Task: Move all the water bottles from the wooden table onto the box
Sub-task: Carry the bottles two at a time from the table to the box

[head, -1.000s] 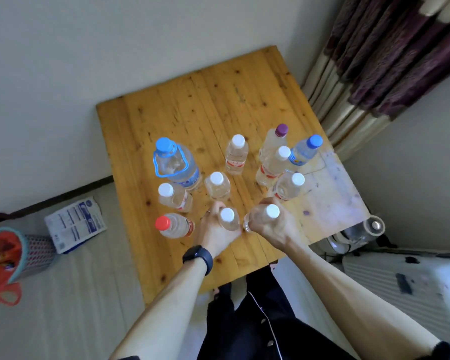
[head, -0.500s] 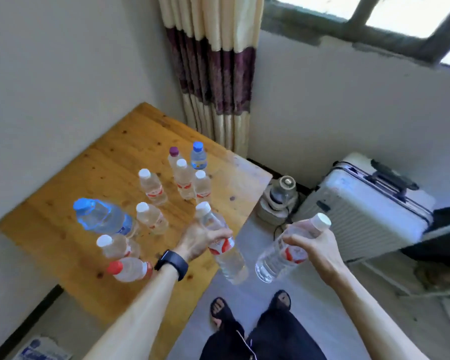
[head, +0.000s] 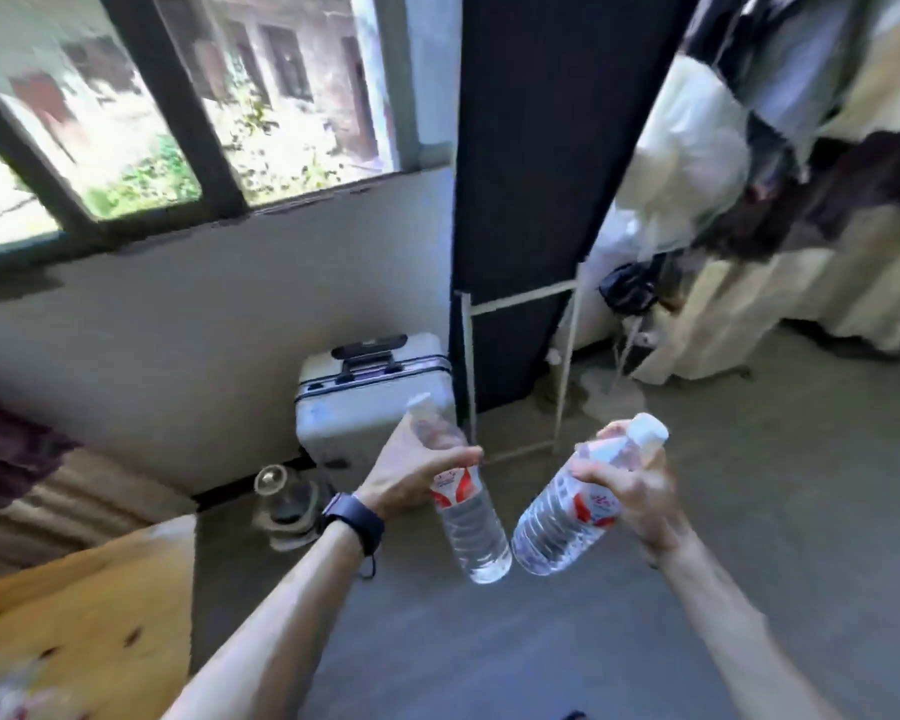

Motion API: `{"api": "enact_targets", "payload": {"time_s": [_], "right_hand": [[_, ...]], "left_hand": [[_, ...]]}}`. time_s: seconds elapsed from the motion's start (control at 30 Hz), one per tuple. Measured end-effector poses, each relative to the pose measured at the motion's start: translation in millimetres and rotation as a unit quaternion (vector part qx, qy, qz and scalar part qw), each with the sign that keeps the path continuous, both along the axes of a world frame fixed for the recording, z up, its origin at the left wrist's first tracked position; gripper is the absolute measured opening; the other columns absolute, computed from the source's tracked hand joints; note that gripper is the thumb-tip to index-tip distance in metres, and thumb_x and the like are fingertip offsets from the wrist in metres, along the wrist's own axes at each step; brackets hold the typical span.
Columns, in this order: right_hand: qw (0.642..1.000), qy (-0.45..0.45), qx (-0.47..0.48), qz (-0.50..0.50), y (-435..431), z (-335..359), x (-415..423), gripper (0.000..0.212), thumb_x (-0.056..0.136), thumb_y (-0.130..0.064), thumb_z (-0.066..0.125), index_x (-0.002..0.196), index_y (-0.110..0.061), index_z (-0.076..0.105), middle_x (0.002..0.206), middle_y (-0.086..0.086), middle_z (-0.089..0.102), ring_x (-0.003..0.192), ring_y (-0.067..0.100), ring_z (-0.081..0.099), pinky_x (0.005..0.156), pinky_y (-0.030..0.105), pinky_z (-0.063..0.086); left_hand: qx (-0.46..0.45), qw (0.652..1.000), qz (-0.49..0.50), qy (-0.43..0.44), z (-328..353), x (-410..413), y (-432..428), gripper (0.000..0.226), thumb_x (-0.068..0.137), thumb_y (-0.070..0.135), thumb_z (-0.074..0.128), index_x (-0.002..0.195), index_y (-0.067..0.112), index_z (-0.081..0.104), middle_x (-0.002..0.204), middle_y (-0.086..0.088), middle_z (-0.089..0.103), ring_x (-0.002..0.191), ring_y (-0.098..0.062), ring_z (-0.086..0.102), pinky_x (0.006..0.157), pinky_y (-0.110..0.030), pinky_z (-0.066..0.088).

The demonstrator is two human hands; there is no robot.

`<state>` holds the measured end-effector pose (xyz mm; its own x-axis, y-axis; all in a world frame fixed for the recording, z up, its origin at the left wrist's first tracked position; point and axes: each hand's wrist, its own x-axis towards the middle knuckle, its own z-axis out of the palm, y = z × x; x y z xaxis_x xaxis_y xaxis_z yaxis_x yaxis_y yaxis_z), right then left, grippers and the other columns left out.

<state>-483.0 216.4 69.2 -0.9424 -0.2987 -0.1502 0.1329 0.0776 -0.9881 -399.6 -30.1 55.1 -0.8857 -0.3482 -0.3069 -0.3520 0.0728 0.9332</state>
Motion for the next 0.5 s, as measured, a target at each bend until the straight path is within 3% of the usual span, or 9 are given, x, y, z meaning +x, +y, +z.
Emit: {"api": "enact_targets", "payload": {"time_s": [0.13,0.27,0.33,0.4,0.5], "right_hand": [[0.992,0.008,-0.001,-0.123,111.1,-1.0,-51.5,0.050,0.051,-0.015,0.081,0.093,-0.002,0.057,0.079,0.002,0.072,0.071,0.016,0.067,0.073,0.034,0.053],[0.975,0.004,0.000,-0.224,206.5,6.7,-87.6,0.045,0.051,-0.015,0.081,0.088,-0.002,0.058,0.079,0.012,0.071,0.069,0.019,0.067,0.070,0.033,0.051],[0.962,0.010,-0.014,-0.274,245.9,8.4,-101.3,0.048,0.052,-0.012,0.080,0.092,-0.002,0.055,0.078,0.015,0.068,0.069,0.018,0.067,0.065,0.027,0.052],[0.948,0.007,-0.025,-0.317,278.6,8.4,-114.7,0.051,0.052,-0.010,0.079,0.097,-0.007,0.055,0.081,0.012,0.067,0.069,0.016,0.067,0.061,0.021,0.052],[0.935,-0.011,-0.021,-0.353,316.7,4.0,-138.7,0.045,0.051,-0.013,0.079,0.090,-0.013,0.057,0.077,0.004,0.069,0.067,0.014,0.066,0.064,0.026,0.051]], "left_hand": [[-0.004,0.995,-0.098,0.017,5.4,-99.2,101.4,0.047,0.075,0.011,0.087,0.102,-0.010,0.054,0.084,-0.015,0.067,0.069,-0.010,0.067,0.060,-0.020,0.052],[-0.021,0.983,-0.184,0.009,4.1,-177.6,183.3,0.059,0.064,0.029,0.091,0.098,-0.007,0.058,0.092,-0.020,0.073,0.081,-0.025,0.071,0.071,-0.034,0.058],[-0.011,0.976,-0.217,0.005,1.9,-211.6,221.5,0.059,0.062,0.027,0.091,0.099,-0.006,0.060,0.093,-0.022,0.073,0.080,-0.027,0.071,0.075,-0.041,0.059],[-0.018,0.968,-0.248,-0.003,-0.3,-242.5,257.5,0.049,0.062,0.024,0.090,0.094,-0.002,0.063,0.090,-0.017,0.074,0.079,-0.026,0.071,0.078,-0.045,0.059],[-0.036,0.955,-0.296,-0.008,-4.3,-291.5,304.4,0.043,0.060,0.031,0.088,0.086,0.005,0.067,0.088,-0.012,0.075,0.082,-0.025,0.073,0.082,-0.049,0.059]]}}
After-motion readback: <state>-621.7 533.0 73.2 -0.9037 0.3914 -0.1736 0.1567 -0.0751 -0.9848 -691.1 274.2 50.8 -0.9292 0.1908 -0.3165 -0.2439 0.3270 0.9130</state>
